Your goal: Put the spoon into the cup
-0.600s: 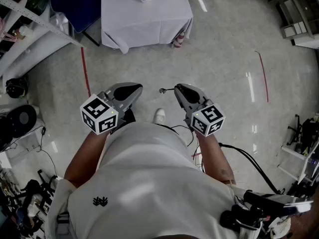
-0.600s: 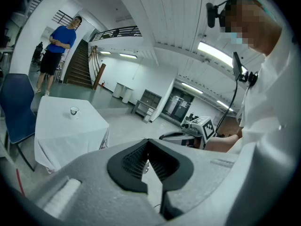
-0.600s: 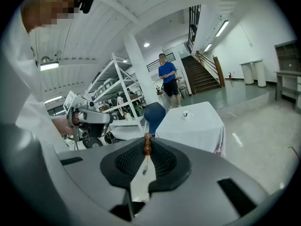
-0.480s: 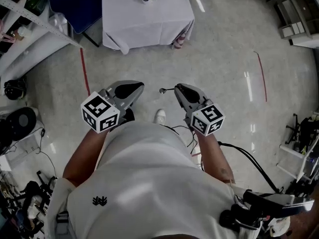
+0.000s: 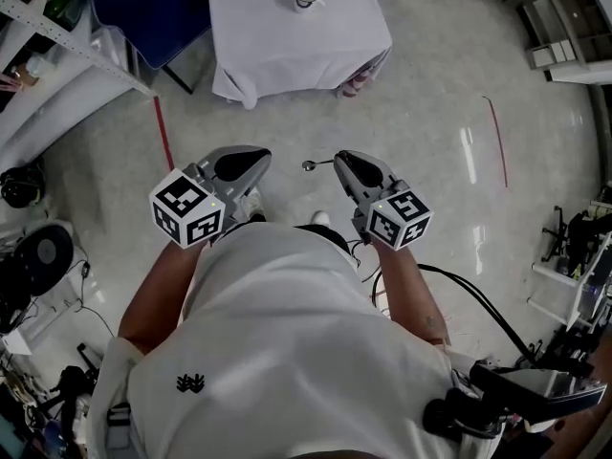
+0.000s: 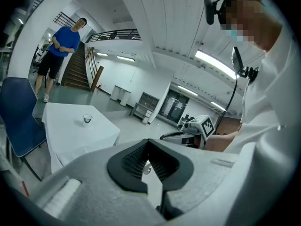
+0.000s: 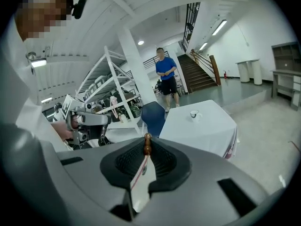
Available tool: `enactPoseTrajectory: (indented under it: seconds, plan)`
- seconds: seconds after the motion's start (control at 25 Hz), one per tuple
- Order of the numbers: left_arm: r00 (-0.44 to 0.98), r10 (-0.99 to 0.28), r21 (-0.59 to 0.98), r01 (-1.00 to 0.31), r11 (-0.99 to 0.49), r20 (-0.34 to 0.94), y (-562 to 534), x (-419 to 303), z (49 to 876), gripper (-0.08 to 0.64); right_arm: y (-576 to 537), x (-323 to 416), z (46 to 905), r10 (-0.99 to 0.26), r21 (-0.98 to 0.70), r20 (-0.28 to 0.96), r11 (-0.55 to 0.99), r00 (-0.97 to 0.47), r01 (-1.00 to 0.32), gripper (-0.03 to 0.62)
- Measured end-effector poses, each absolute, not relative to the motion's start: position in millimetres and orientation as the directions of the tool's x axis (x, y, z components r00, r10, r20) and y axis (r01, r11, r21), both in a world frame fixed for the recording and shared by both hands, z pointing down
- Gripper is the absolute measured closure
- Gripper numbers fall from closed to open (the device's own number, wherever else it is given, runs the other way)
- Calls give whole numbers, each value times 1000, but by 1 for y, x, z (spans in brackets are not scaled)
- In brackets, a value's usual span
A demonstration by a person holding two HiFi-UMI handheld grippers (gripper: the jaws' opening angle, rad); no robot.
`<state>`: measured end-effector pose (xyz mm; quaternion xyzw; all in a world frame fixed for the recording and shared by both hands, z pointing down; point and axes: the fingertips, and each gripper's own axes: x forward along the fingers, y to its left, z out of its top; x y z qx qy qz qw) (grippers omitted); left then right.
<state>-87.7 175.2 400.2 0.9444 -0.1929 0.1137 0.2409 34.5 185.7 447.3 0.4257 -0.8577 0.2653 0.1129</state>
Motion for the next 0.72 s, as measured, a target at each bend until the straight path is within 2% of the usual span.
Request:
enactPoseTrajectory:
  seconds: [0.36,0.72]
  plan:
    - [891,-327,419,-439,-795,314,132,-166,412,555,140,-22,445,-691,-351,430,465,-581,-813,549]
    - [882,-356,395,-460,-795,310,77,-160,408,555,56,-10,442,-708,-339,409,468,-576,-816,549]
